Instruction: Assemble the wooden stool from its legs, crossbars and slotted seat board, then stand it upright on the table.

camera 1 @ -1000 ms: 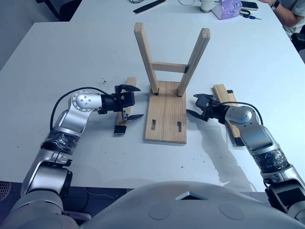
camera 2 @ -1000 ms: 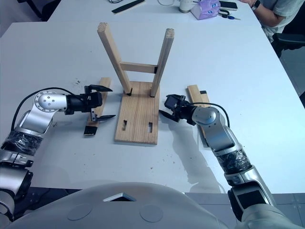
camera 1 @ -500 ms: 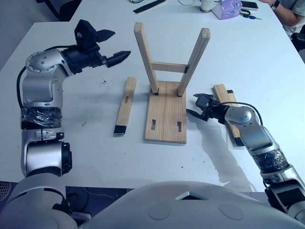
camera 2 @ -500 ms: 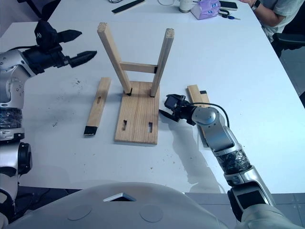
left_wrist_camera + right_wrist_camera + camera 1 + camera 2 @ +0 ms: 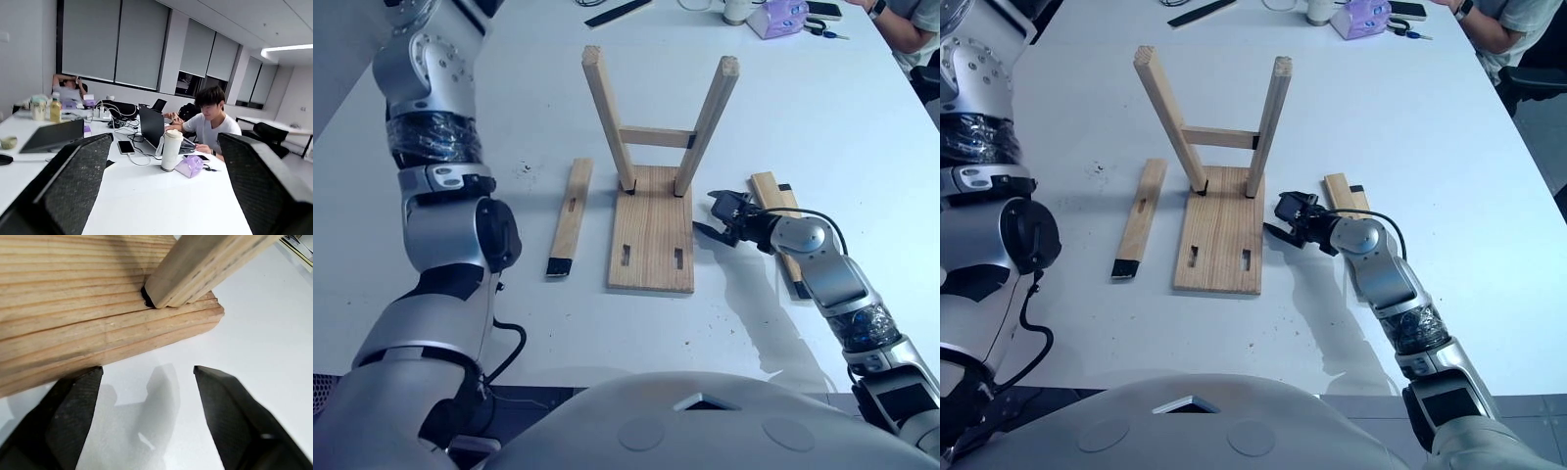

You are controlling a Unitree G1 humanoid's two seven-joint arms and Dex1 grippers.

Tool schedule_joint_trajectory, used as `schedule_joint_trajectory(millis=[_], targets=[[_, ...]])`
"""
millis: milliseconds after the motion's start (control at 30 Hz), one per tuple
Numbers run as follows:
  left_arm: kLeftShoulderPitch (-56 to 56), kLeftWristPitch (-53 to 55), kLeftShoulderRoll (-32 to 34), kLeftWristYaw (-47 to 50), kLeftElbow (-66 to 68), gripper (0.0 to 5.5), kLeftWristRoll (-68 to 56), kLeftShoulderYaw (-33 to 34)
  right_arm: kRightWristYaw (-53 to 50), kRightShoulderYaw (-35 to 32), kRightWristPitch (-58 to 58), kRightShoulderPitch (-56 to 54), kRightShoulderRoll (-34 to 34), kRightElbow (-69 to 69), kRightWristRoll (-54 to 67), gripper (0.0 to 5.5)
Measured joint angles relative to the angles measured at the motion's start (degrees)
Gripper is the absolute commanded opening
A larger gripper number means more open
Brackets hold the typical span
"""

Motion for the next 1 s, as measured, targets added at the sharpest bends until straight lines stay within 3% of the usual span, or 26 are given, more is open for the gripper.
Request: schedule_joint_trajectory(millis=[200,333,533,1000], targets=[[-1.63,-0.23,-2.42,2.35,-0.95,3.98,0.79,-1.66,-0.52,0.48,0.57,0.57,0.22,-1.09,-0.18,3.45],[8.63,-0.34,-6.9,2.66,-5.11,3.98,3.87,-7.35,-0.55,0.91,0.71,0.81,0.5,-1.56,-0.18,3.45],[15.45,-2.51,-8.2,3.14,-15.93,3.98,5.63,-10.63,-0.44,0.99,0.87,0.94,-0.09,-1.84,-0.22,3.45],[9.84,7.08,-4.91,6.42,-21.45,3.98,-0.44,-3.09,-0.94,-1.3,2.58,2.94,-0.21,-6.38,1.0,3.45]])
